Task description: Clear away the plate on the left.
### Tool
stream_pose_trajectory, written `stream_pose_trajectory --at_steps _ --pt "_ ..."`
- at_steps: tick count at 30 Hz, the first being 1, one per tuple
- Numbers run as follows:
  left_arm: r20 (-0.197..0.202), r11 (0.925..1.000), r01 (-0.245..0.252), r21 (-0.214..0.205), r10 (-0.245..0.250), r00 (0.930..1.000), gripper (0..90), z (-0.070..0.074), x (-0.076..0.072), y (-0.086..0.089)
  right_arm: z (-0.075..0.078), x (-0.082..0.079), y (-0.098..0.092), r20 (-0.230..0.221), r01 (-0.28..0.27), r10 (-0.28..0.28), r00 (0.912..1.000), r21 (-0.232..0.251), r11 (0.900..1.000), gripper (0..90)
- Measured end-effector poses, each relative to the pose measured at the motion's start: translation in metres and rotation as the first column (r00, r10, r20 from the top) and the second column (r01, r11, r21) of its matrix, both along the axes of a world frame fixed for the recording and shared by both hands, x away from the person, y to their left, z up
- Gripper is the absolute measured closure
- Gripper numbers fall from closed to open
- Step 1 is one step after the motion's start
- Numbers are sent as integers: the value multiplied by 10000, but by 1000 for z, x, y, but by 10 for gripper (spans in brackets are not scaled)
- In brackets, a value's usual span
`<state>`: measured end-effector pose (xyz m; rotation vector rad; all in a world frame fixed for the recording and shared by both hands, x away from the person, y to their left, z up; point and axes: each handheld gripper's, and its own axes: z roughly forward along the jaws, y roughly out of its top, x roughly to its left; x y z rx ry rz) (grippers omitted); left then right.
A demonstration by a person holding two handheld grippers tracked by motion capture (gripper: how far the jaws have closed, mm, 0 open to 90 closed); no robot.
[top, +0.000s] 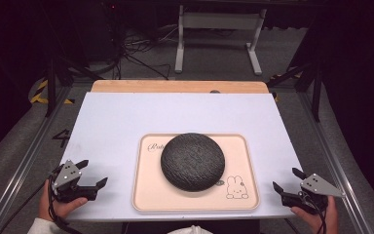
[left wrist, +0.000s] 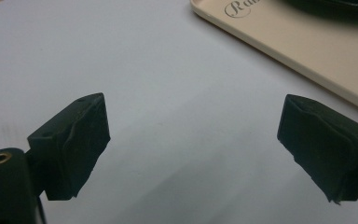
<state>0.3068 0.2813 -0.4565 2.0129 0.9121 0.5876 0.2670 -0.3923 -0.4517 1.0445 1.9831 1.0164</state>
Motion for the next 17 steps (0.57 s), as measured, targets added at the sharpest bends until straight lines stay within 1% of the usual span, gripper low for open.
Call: stream_pose_trajectory --at_steps 6,9,11,17 --pt "35 10000 -49 -50 49 10000 96 0 -1 0 -1 1 0 -28 -18 18 10000 -15 10000 157" --pt "87 9999 47 -106 -46 10000 96 1 -1 -1 -1 0 1 -28 -20 20 10000 -10 10000 157" --pt "82 10000 39 16 -40 10000 96 1 0 -2 0 0 0 -15 -15 15 10000 -5 10000 157" --pt "44 10000 77 51 -77 10000 96 1 0 -4 0 0 -1 8 12 -12 10000 47 10000 157"
